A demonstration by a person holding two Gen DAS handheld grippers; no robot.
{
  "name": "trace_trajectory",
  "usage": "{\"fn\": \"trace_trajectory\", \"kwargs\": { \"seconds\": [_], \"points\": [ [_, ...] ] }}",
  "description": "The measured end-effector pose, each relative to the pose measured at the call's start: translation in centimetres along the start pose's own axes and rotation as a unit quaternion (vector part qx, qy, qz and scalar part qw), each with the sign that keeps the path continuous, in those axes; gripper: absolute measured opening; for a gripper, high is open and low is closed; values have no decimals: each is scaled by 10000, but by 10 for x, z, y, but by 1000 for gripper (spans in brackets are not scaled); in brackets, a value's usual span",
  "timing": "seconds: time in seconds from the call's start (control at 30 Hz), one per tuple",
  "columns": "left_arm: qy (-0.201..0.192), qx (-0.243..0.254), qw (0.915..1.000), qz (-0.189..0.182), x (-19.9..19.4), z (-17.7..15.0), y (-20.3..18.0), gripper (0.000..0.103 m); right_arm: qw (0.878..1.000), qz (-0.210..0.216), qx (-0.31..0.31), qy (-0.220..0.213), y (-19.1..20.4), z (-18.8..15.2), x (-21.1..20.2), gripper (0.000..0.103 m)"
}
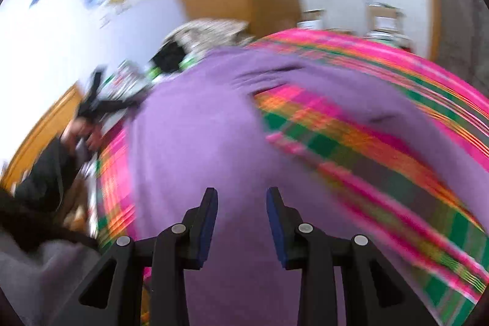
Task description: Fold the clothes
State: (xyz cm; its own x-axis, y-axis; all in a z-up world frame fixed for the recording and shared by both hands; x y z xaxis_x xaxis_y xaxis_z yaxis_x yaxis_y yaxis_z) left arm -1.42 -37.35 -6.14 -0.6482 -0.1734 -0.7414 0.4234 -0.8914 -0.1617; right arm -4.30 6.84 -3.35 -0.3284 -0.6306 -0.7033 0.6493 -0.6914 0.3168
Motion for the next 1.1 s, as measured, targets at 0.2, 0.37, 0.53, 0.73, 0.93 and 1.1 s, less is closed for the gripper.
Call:
{"fn": "trace_trajectory", "kwargs": {
  "seconds": [0.2,0.37,0.53,0.73,0.93,1.1],
  "points": [
    [-30,9,10000,29,-1,1,-3,11,9920,396,-1069,545,74,-32,30,34],
    [-62,47,10000,-9,-5,0,-3,10,9845,294,-1562,737,98,-52,34,34],
    [-105,160,9997,-130,-11,-3,-5,9,9820,-160,-1755,673,100,-57,40,28],
    [-162,347,9989,-281,-22,-2,-4,8,9828,-345,-1682,685,101,-54,33,2],
    [-260,703,9966,-354,-40,-8,3,8,9801,-98,-1845,725,112,-57,18,2],
    [-76,507,9973,-521,-27,-20,18,9,9813,-82,-1696,905,103,-62,31,3]
  ]
}}
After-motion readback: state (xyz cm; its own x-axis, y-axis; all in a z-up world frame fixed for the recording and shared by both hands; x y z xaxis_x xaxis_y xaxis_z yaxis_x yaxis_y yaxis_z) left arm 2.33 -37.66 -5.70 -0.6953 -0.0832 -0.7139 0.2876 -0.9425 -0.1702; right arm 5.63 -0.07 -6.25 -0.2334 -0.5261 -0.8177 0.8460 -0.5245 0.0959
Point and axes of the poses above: each gripper's, at about its wrist camera, not at the fingertips, and x roughly the way its jaws point, y to its left, z to its top, the point moved 5 cm from there along x, roughly the way its jaws point, and after that the axes turned 8 degrees about x, right-handed, at the moved point
